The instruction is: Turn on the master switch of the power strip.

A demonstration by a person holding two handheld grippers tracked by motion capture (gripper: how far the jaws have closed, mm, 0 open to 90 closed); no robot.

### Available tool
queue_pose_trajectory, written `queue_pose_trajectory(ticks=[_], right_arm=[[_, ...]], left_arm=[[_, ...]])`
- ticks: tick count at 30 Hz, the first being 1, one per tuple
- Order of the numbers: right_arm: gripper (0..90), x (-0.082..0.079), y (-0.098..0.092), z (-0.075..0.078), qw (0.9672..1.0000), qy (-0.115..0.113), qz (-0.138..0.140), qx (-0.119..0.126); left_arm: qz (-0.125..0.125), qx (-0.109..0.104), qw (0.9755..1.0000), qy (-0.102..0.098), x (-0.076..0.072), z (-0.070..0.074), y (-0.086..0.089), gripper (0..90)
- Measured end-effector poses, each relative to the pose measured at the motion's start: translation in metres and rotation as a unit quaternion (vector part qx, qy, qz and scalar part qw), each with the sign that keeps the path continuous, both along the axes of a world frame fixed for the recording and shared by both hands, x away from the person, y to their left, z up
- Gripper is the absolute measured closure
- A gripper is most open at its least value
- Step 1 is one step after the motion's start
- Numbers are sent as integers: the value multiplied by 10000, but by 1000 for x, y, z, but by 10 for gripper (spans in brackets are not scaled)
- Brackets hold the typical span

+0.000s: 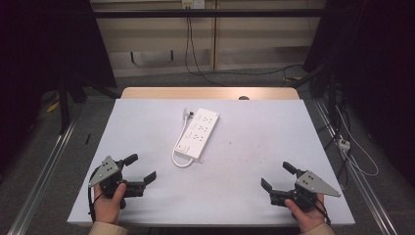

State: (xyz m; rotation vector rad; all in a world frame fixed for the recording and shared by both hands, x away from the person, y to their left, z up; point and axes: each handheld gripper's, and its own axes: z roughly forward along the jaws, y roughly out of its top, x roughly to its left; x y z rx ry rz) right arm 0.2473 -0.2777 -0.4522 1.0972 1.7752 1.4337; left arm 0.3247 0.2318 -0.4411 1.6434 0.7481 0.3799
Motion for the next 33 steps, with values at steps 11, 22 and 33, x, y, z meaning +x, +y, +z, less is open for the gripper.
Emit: queue_pose_trajectory(ticks=[11, 22, 33], right_arm=[[36, 0, 1, 1, 10000, -43, 17, 10], [29, 0, 0, 1, 10000, -43, 10, 46], [31, -1, 1, 1, 10000, -47, 35, 13]], left_arm=[[-19, -22, 10000, 33, 2, 1, -6, 23], [-29, 9, 10000, -56, 8, 6, -16, 22], [62, -80, 9999, -76, 20, 10, -26, 32]])
